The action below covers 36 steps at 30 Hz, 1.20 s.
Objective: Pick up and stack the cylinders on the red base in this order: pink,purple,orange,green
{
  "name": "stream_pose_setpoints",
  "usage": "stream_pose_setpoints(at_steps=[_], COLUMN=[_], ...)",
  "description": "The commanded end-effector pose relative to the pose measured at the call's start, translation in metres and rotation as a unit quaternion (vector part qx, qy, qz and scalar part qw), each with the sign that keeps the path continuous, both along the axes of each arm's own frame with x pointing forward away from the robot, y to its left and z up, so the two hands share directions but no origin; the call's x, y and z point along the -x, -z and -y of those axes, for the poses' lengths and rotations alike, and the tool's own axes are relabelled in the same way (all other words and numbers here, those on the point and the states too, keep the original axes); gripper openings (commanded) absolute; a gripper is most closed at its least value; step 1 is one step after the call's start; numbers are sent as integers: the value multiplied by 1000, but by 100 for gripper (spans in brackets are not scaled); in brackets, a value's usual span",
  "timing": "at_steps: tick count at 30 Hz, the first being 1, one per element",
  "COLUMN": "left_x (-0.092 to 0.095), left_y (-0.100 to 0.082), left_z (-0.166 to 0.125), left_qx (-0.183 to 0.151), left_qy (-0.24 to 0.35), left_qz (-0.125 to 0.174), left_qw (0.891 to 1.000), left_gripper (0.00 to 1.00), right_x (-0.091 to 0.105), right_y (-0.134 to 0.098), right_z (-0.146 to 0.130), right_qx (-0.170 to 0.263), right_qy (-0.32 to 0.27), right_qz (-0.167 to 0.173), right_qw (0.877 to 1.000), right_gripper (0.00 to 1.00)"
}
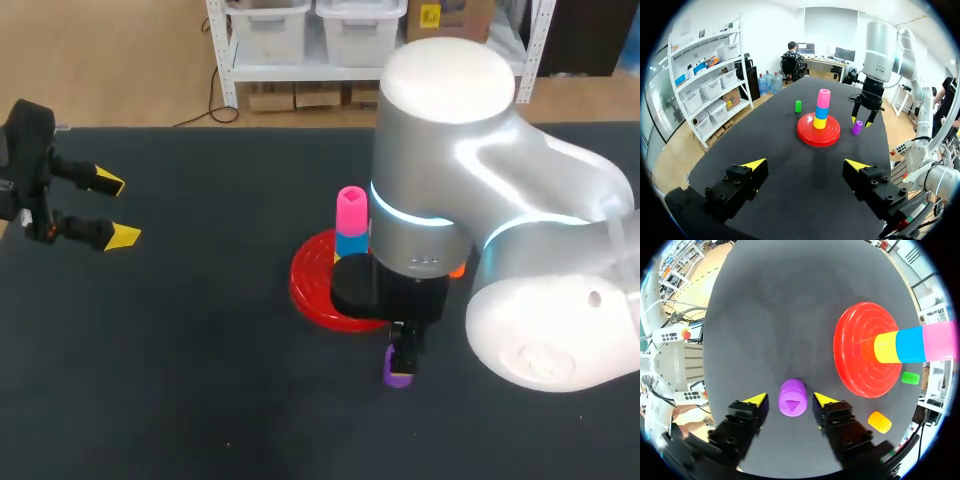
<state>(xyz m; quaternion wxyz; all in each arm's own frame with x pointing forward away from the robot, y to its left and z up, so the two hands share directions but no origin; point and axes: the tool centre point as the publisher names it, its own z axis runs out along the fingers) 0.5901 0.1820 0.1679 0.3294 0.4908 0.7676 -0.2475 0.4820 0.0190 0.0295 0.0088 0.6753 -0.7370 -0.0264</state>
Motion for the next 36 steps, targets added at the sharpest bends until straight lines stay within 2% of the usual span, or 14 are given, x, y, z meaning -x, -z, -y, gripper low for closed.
stream_pose_setpoints(at_steps=[1,5,7,11,16,20,28,36], left_x=[0,0,0,0,0,0,0,0], left_y=[2,2,2,2,2,2,2,2], left_z=[-1,-1,-1,-1,-1,-1,-1,-1], left_qx=[2,2,2,2,2,2,2,2], left_qy=[1,1,1,1,1,1,1,1], left_qz=[3,3,3,3,3,3,3,3], left_qw=[1000,1000,1000,1000,1000,1000,1000,1000], left_gripper=[100,100,100,100,100,100,100,100], right_x=[-4,-9,-12,-25,-51,-72,-112,-139], right_y=[0,-12,-26,-76,-144,-180,-191,-179], right_z=[-1,0,1,-1,-2,-8,-26,-49], right_qx=[3,-2,-3,-7,-15,-27,-34,-15], right_qy=[6,19,23,28,33,34,39,26], right_qz=[-6,-7,-7,13,37,58,69,55], right_qw=[1000,1000,1000,999,999,997,996,998], right_gripper=[0,0,0,0,0,0,0,0])
